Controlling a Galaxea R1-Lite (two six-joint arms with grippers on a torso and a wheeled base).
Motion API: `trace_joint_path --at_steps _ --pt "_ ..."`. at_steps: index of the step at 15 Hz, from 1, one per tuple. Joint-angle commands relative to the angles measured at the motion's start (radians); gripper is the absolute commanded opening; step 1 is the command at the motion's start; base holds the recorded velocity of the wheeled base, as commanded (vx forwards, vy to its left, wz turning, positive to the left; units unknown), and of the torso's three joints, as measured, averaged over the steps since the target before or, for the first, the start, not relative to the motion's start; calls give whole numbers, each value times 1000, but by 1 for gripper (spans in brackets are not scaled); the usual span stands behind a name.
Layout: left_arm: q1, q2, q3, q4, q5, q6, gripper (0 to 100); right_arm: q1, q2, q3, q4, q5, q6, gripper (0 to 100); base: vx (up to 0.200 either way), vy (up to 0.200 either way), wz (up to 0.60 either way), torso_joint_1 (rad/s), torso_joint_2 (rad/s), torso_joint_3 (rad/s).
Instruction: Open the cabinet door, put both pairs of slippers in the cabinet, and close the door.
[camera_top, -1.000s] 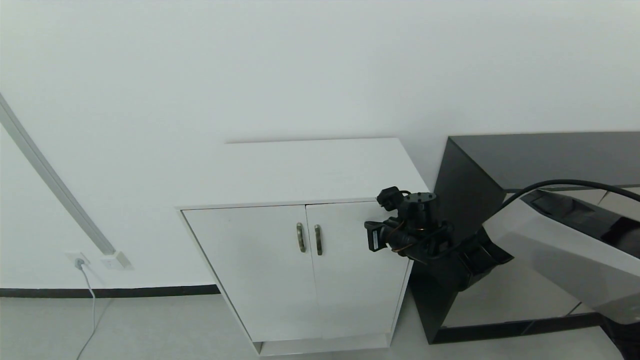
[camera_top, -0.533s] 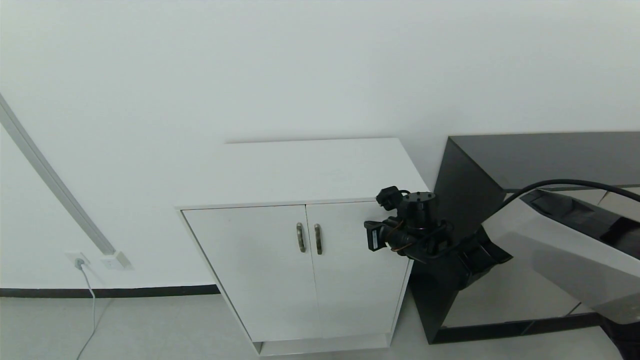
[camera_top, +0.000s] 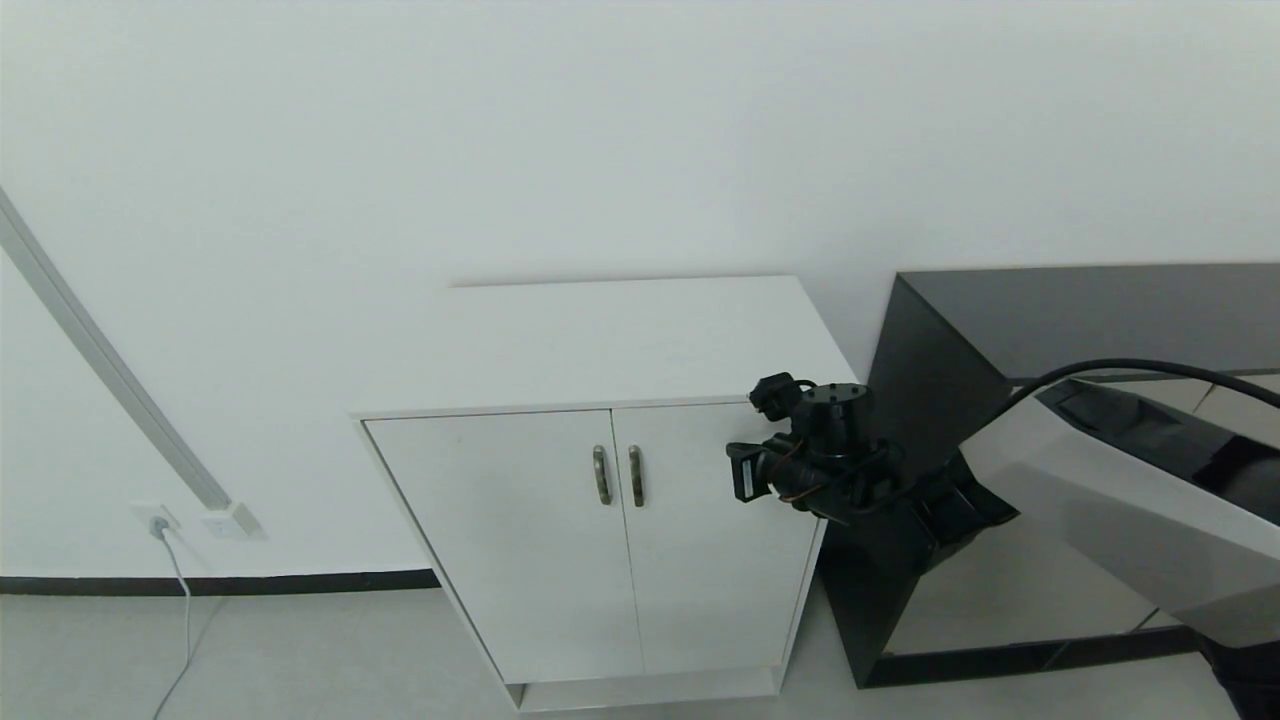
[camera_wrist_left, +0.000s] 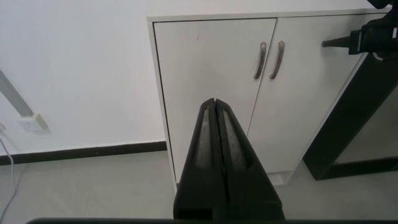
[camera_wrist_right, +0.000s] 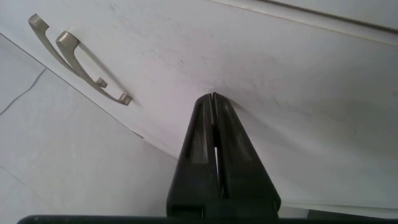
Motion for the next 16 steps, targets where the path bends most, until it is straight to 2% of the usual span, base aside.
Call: trace_joint_path --at_steps 1,10,15,16 --pt "0 0 0 0 0 0 0 1 1 -4 -1 0 0 0 0 0 0 0 0 0" --pt "0 0 0 0 0 0 0 4 -3 5 -1 -3 -2 0 0 0 0 0 0 0" --pt "0 0 0 0 0 0 0 27 -148 164 -39 -3 -5 0 0 0 0 0 0 0" --pt "0 0 0 0 0 0 0 33 -209 239 -64 -3 -5 0 0 0 0 0 0 0"
